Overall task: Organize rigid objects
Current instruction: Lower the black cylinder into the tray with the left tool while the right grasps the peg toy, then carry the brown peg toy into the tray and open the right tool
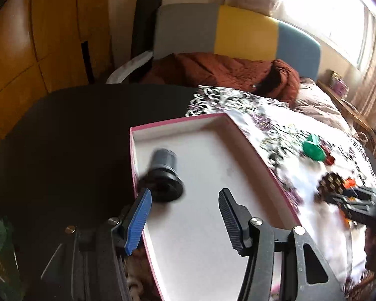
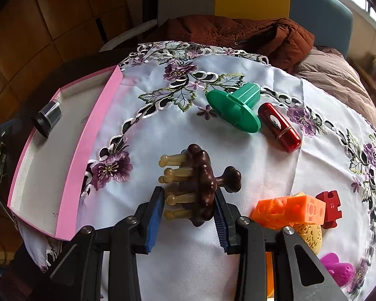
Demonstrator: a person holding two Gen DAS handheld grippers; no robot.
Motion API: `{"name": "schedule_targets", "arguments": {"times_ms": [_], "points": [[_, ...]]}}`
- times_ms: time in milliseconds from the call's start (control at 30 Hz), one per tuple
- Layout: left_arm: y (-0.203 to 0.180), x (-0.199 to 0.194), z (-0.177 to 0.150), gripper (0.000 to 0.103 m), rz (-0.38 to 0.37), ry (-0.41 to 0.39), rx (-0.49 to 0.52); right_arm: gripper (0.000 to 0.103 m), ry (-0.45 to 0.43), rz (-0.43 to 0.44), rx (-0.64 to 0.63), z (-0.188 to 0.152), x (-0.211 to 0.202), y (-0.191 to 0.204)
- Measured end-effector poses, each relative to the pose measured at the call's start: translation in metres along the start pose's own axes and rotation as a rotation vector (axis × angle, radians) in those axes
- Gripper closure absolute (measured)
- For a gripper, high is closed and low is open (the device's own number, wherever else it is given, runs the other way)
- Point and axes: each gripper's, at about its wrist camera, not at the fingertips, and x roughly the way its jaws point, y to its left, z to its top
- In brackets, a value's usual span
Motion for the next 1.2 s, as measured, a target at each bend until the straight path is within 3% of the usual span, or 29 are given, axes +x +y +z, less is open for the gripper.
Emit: {"name": "schedule_targets", "arguments": {"times_ms": [333, 1200], "points": [[-0.022, -0.038, -0.026, 0.046, 0.013, -0.041, 0.051, 0.065, -0.004, -0.009, -0.01, -0.001, -0.001, 0.001], [-0.013, -0.056, -0.036, 0.046, 0.049, -0.072, 0.059, 0.064, -0.013, -0.022, 0.011, -0.001, 0.001, 0.0]]}}
